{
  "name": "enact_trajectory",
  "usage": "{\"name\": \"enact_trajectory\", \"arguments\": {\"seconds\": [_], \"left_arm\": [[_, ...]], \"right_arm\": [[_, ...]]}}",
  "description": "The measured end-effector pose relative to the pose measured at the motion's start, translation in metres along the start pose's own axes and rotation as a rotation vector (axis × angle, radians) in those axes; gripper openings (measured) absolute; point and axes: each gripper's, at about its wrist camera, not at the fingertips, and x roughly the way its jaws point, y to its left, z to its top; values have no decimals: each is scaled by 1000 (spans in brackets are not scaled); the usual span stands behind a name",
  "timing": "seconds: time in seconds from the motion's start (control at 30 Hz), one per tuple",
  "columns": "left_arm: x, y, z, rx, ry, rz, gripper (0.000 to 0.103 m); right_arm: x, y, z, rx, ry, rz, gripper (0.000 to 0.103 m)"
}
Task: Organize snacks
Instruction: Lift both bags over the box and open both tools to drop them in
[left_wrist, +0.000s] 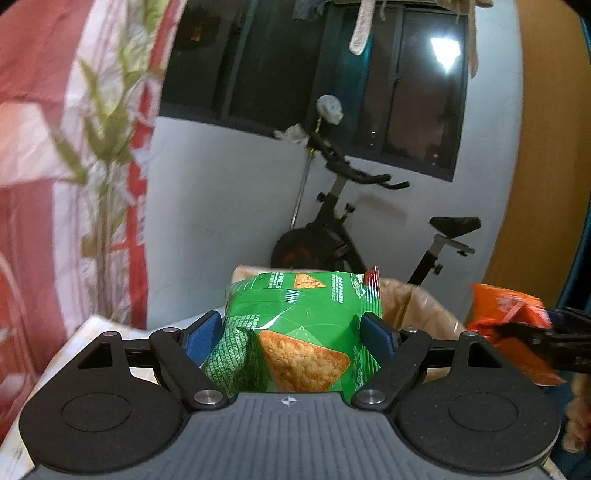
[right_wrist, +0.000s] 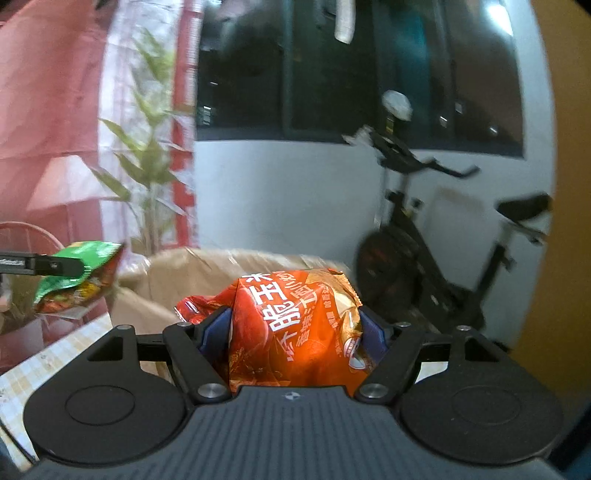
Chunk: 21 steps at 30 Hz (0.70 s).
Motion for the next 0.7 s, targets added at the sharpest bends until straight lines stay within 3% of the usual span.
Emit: {"name": "enact_trajectory", "arguments": {"seconds": [0.2, 0.33, 0.47, 0.7], "left_arm": [[38, -8, 19, -10, 10, -27, 84], [66, -2, 22, -25, 49, -19, 84], [87, 2, 23, -43, 79, -15, 84], [110, -9, 23, 28, 91, -4, 84]], "right_arm": [[55, 12, 30, -65, -32, 73, 74], [95, 20, 40, -109, -6, 118, 74], [128, 24, 36, -134, 49, 139, 74], [162, 16, 17, -103, 128, 136, 75]]}}
